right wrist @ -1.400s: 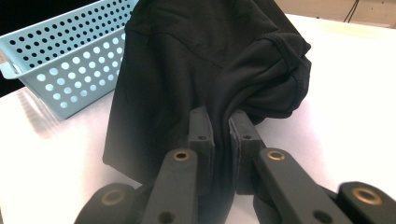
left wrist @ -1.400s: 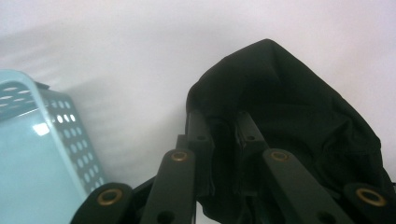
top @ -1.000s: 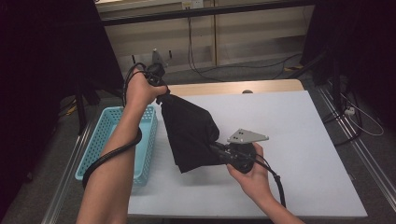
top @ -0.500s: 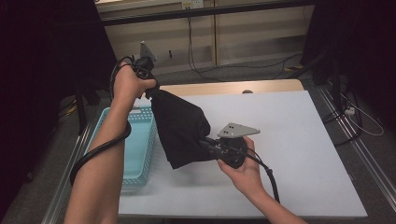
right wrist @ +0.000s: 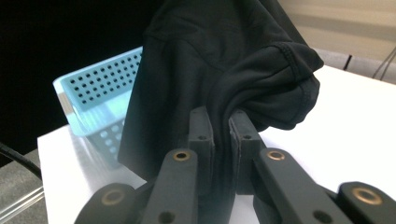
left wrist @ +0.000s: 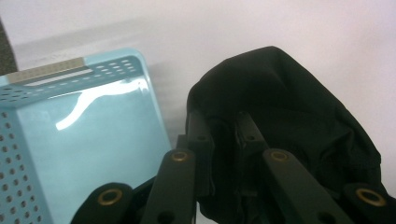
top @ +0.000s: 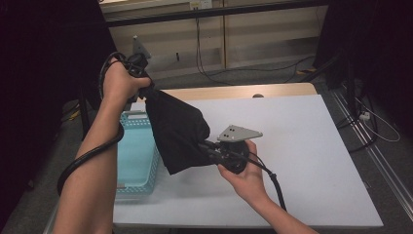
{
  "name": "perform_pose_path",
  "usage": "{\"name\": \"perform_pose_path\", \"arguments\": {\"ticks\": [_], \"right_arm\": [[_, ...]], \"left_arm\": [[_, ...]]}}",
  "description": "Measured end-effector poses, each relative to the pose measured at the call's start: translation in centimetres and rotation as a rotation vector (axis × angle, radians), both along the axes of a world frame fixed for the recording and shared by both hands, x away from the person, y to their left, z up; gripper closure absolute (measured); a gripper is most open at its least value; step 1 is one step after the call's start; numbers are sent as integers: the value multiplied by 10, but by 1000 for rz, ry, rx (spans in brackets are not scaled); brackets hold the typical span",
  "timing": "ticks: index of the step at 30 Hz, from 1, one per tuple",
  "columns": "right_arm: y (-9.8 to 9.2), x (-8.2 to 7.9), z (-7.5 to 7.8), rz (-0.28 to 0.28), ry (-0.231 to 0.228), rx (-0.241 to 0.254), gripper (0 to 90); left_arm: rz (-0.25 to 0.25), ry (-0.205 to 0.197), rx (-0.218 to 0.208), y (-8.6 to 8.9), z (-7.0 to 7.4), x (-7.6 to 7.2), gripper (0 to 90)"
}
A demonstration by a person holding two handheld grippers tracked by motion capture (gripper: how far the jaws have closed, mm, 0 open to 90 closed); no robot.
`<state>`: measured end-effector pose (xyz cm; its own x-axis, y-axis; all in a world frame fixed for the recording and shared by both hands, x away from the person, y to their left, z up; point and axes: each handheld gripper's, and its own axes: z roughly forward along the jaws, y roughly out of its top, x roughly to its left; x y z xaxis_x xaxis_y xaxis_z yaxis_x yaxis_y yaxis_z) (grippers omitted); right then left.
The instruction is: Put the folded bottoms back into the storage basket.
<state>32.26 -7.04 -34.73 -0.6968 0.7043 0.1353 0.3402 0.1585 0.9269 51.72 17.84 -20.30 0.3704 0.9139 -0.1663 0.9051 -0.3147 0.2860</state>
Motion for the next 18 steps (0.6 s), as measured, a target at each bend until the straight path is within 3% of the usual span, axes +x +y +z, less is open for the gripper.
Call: {"name": "perform_pose_path", "arguments": {"ticks": [3, 7, 8, 11, 12, 13, 14, 15, 16, 17, 18], "right_arm": [[4, 1, 4, 9, -4, 6, 820], [24, 4, 10, 55, -11, 22, 820], [29, 4, 11, 69, -11, 26, 820], [41, 5, 15, 96, -17, 27, 820], [55, 7, 19, 120, -23, 32, 820], [55, 7, 19, 120, -23, 32, 820], [72, 10, 22, 146, -29, 39, 820], [72, 10, 22, 146, -29, 39, 820], [93, 14, 25, 175, -21, 43, 818], [106, 17, 25, 187, -26, 42, 809], [121, 21, 22, 208, -13, 42, 761]], "left_arm": [[4, -3, 8, 6, 7, -1, 809], [31, -15, 19, 25, 20, -3, 809], [46, -10, 31, 37, 26, -5, 809], [62, -14, 44, 51, 31, -6, 809], [81, -10, 58, 66, 33, -7, 809], [81, -10, 58, 66, 33, -7, 809], [112, -3, 77, 86, 35, -8, 809], [112, -3, 77, 86, 35, -8, 809], [147, -18, 100, 108, 33, -6, 807], [147, -18, 100, 108, 33, -6, 803], [151, -105, 125, 127, 24, -3, 767]]}}
